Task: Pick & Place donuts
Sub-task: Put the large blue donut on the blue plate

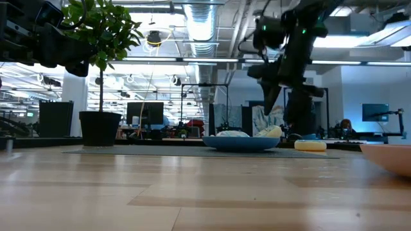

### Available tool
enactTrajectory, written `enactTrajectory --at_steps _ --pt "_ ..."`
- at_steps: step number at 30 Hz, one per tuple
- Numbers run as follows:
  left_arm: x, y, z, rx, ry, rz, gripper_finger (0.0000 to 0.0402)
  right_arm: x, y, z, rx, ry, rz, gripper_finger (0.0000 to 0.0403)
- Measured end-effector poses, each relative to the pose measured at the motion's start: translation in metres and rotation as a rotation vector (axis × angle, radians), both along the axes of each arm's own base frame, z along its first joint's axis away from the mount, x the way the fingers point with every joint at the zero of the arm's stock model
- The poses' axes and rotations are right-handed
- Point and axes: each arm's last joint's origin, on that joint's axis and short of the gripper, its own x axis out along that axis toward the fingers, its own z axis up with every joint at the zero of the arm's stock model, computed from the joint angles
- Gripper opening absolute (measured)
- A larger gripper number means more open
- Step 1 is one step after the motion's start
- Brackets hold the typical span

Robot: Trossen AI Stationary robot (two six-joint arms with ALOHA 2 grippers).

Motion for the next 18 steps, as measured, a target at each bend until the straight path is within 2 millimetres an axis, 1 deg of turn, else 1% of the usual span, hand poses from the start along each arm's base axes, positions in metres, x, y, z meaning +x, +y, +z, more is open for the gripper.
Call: enactTrajectory --at_steps 5,9,14,18 --pt "0.000 0.000 0.000 0.000 0.000 0.000 0.0000 -0.022 -0.053 0.000 -0.036 0.027 -0.014 0.0249" --pt "0.000 0.000 0.000 0.000 0.000 0.000 0.0000 -0.044 -0.087 0.000 -0.061 0.052 -0.067 0.0249" --pt "0.000 0.000 0.000 0.000 0.000 -0.001 0.0000 -0.069 -0.116 0.000 -0.082 0.080 -0.107 0.0249" --pt "0.000 0.000 0.000 0.000 0.000 0.000 0.0000 -0.087 -0.132 -0.001 -0.090 0.099 -0.141 0.0249"
